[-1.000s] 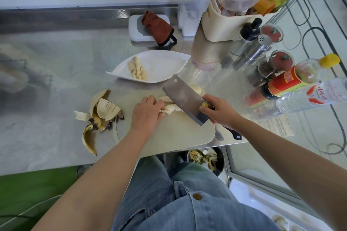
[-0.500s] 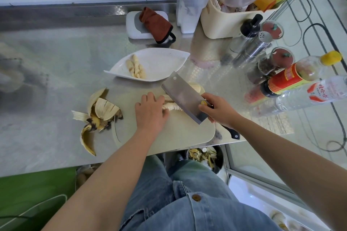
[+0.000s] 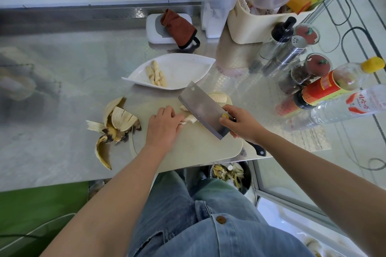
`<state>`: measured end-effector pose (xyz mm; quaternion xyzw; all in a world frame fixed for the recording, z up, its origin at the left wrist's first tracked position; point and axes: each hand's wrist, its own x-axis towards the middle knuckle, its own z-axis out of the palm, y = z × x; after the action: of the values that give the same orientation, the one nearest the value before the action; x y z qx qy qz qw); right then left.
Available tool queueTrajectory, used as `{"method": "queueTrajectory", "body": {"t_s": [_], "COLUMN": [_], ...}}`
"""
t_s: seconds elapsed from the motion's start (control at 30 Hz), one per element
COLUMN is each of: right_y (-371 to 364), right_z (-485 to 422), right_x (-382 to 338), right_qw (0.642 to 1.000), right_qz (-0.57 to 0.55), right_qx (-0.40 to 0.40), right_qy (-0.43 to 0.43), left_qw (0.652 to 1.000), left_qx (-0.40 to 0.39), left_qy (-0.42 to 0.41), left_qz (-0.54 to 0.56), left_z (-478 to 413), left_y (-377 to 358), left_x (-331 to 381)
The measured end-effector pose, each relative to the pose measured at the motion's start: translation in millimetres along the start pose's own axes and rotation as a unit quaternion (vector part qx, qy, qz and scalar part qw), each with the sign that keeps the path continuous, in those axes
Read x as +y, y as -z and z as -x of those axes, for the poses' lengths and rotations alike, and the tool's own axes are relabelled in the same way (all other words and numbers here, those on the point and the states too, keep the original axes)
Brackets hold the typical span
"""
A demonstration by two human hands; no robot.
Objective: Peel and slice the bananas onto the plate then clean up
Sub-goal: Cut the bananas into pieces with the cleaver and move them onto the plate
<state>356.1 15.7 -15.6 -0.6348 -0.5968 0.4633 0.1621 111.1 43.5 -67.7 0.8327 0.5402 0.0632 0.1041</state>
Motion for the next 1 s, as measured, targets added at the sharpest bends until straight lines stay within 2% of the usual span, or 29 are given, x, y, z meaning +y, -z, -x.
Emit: {"method": "queueTrajectory", "body": {"t_s": [0.23,0.63,1.0], "right_y": [-6,-23,-27], "right_z": [3,-5,-7], "right_x": [0,-7,-13], "right_qw": [0.998,0.976,0.973], "right_qz": [0.057,0.209,0.216], "right_qx": [-0.008,0.012,0.022], "right_qy": [0.019,0.062,0.082], "left_qw": [0.997,0.994,0.995], "left_qx": [-0.017,-0.004,0.015], "left_qy": [-0.017,0.023,0.034], "left_qz": [0.067,0.103,0.090], "left_z": [9,18,19], "left_y": [4,7,7], "left_x": [-11,-8,-4]}}
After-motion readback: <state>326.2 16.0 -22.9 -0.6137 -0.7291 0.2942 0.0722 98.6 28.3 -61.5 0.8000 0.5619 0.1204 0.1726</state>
